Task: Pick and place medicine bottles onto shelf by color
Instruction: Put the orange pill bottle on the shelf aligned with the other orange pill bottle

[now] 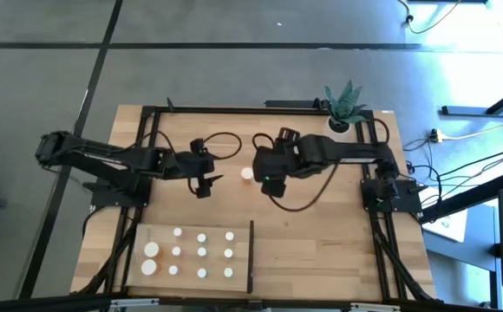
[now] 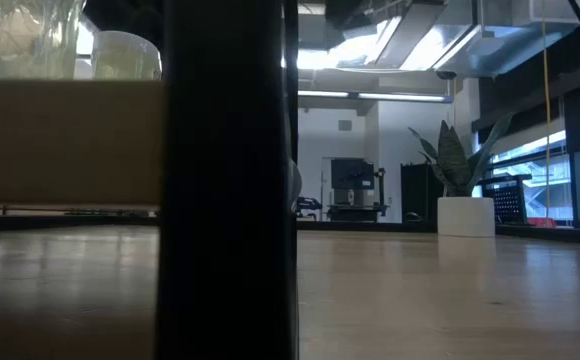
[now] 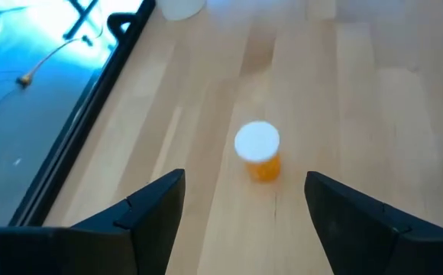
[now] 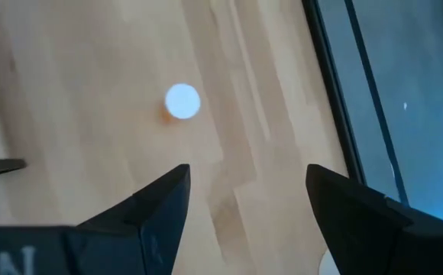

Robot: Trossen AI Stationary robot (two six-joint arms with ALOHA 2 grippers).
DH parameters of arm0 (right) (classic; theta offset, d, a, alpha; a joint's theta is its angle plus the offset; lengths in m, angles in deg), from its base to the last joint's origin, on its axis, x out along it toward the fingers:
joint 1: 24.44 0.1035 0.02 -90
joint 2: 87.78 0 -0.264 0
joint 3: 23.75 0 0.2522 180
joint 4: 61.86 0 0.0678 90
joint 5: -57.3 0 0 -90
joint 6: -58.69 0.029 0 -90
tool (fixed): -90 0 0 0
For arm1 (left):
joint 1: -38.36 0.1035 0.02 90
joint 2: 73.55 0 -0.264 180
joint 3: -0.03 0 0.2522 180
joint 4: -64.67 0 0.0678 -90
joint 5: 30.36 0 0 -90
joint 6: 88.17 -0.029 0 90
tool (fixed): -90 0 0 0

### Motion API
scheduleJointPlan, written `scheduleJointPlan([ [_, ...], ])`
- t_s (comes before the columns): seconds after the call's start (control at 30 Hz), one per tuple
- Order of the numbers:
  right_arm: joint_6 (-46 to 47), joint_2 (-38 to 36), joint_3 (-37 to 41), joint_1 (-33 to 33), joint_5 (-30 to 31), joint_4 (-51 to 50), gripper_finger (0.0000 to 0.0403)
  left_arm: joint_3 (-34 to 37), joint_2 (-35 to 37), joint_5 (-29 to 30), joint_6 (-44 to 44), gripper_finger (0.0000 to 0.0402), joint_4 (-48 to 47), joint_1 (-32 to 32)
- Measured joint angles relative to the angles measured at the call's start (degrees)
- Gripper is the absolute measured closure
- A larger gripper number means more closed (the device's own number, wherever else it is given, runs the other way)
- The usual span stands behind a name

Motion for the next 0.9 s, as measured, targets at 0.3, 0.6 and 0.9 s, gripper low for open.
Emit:
scheduleJointPlan([
  [0.3,1.59,-0.94,3.37,4.05,6.55,0.18,0.0140,4.95,0.00,-9.23,-4.31,0.0138,11.24,7.03],
  [0.6,13.33,-7.79,21.07,2.72,11.79,2.27,0.0140,9.86,0.00,-11.92,-5.84,0.0138,18.30,12.17],
  [0.9,4.16,-14.58,33.40,1.63,4.54,13.51,0.0140,12.40,-2.22,-24.65,-8.95,0.0138,28.77,15.85],
])
